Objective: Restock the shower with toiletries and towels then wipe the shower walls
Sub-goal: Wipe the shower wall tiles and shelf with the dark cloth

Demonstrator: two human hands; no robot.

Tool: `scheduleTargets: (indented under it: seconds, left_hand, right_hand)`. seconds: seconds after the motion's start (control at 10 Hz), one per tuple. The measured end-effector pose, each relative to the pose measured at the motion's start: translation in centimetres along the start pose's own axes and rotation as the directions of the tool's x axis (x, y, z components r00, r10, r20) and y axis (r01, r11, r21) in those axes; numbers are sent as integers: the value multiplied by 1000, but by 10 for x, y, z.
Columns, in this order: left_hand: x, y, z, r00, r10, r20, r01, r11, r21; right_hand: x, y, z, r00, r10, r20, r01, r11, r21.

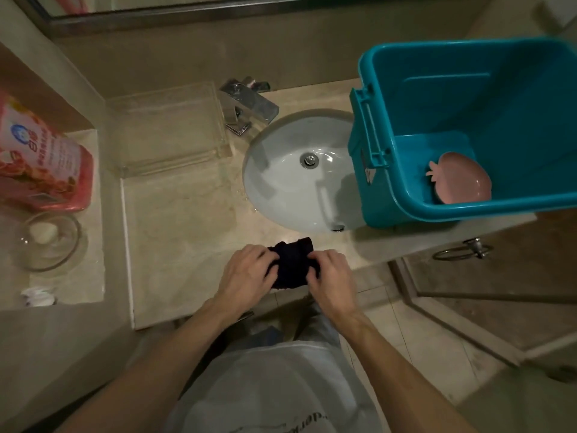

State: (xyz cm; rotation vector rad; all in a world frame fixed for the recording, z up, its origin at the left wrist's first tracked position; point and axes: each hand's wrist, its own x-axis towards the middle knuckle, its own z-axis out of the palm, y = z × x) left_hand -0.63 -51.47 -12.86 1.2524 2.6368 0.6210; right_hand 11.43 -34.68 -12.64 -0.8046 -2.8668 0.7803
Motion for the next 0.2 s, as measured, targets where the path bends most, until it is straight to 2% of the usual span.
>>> scheduleTargets:
  seconds: [0.1,0.2]
  left_hand:
    - [-1,-4,9,998,24,63,-26,999,37]
    - [-14,-4,8,999,-35,8,35,996,-81]
  right_hand:
    - [10,4,2,987,-35,160,41,998,-37]
    - [4,6,-4,995,70,69,-78,989,123]
